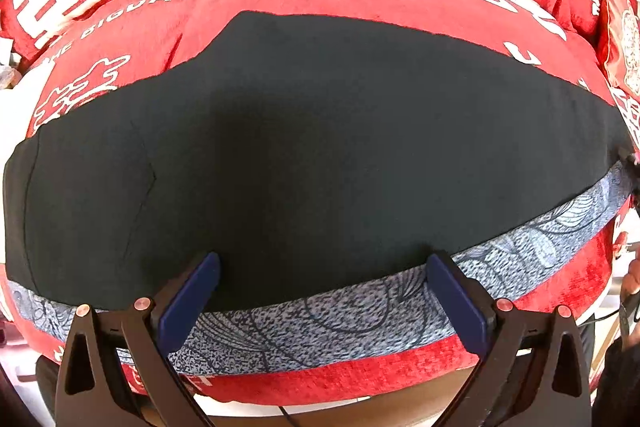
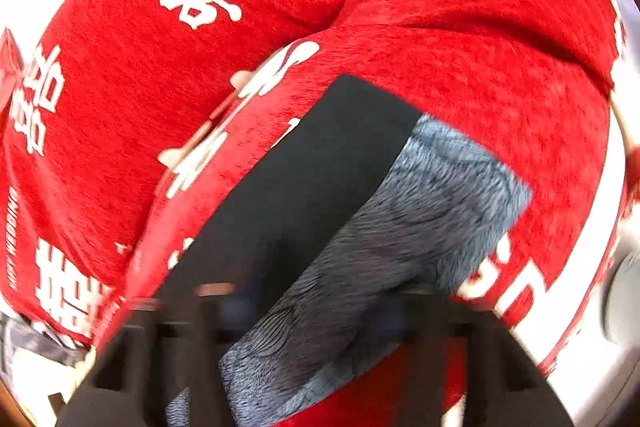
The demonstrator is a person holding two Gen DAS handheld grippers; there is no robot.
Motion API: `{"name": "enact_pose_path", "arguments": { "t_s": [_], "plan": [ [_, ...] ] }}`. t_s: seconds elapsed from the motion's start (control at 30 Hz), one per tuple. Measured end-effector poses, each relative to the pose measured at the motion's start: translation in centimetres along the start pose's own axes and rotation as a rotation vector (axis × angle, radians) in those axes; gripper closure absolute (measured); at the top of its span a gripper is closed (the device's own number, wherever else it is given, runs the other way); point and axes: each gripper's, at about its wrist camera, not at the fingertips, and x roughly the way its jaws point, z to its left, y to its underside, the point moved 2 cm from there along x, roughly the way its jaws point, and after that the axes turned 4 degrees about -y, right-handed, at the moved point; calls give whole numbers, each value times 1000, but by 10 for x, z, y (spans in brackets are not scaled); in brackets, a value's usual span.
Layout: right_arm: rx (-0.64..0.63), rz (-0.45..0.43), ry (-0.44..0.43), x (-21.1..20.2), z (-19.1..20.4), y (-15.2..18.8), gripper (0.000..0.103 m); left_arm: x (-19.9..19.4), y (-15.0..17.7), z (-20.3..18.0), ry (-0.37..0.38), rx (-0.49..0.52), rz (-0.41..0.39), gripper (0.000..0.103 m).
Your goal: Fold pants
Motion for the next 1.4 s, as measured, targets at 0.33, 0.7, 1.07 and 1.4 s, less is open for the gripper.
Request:
{"name": "enact_pose_path", "arguments": {
  "t_s": [0.33,0.7,1.07,1.4],
  "plan": [
    [-47,10,197,-2,-4,-5,92,3,-7,-35,-25,77,-25,0],
    [-119,-167,390,-50,65,30,31,-11,4,-3,-124,-103,-89,0],
    [-245,1,444,43,135,92,20,5,11,74,-114,-331,-57,0],
    [87,-40,599,36,10,-36,0,-1,4,82,-137,-328,-54,0]
  ]
}}
